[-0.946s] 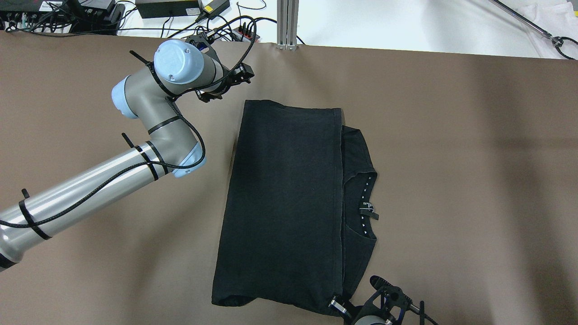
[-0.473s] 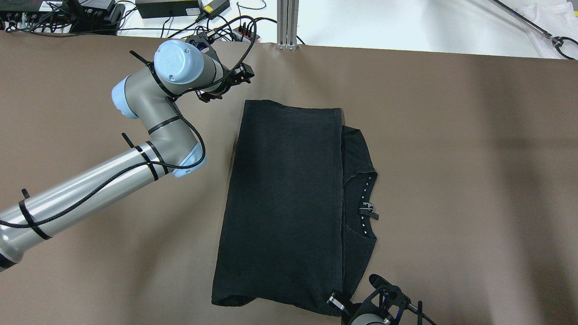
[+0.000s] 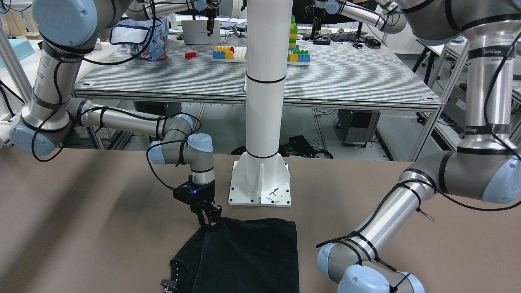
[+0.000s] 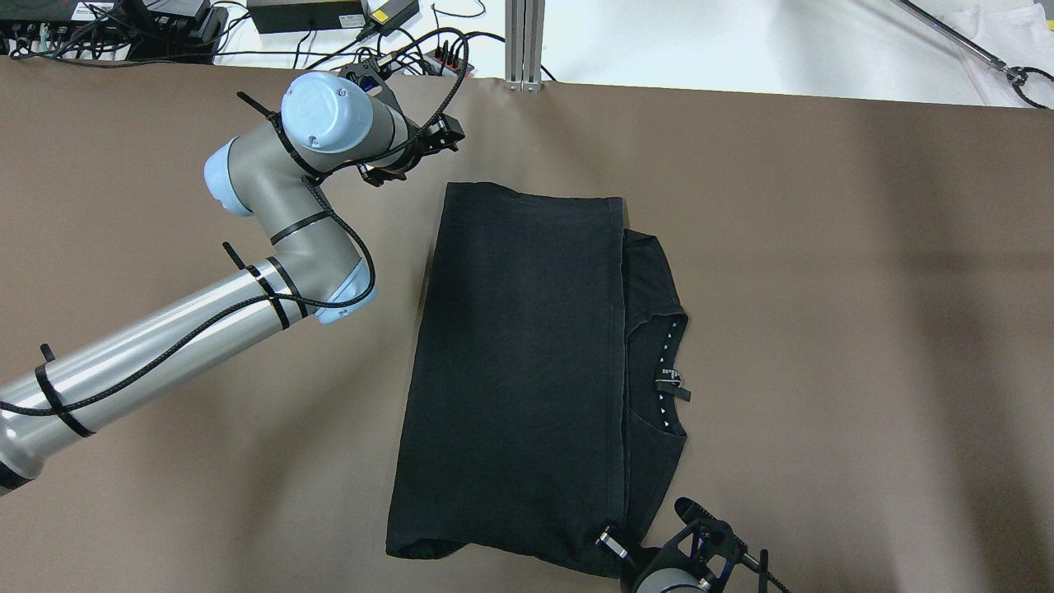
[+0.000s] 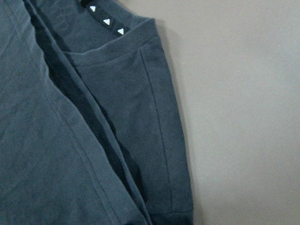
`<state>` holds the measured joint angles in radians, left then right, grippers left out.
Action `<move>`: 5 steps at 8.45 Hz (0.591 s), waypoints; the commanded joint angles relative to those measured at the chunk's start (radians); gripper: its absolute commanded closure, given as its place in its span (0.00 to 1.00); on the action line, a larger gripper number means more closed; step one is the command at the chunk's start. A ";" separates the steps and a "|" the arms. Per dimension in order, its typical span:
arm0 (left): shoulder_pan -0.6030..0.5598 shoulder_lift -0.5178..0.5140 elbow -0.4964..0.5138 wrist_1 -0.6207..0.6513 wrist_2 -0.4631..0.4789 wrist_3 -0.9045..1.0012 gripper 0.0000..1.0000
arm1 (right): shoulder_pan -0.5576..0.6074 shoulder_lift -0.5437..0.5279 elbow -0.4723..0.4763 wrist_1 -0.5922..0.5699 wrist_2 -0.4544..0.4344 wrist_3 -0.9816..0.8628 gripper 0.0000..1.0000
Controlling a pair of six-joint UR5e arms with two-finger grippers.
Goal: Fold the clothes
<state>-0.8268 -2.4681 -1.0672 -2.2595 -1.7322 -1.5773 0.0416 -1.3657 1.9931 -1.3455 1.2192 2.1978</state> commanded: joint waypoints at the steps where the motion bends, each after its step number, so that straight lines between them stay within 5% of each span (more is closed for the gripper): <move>1: 0.002 -0.003 -0.002 0.001 0.002 -0.021 0.00 | 0.000 0.002 -0.003 0.003 -0.003 0.005 0.48; 3: 0.000 -0.003 -0.005 0.002 0.002 -0.027 0.00 | 0.000 0.005 0.000 0.003 -0.001 0.002 0.97; 5: 0.000 0.003 -0.011 0.003 0.002 -0.027 0.00 | 0.001 0.022 0.010 0.002 0.002 -0.003 1.00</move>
<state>-0.8267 -2.4690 -1.0744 -2.2574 -1.7304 -1.6030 0.0415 -1.3568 1.9928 -1.3423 1.2186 2.1987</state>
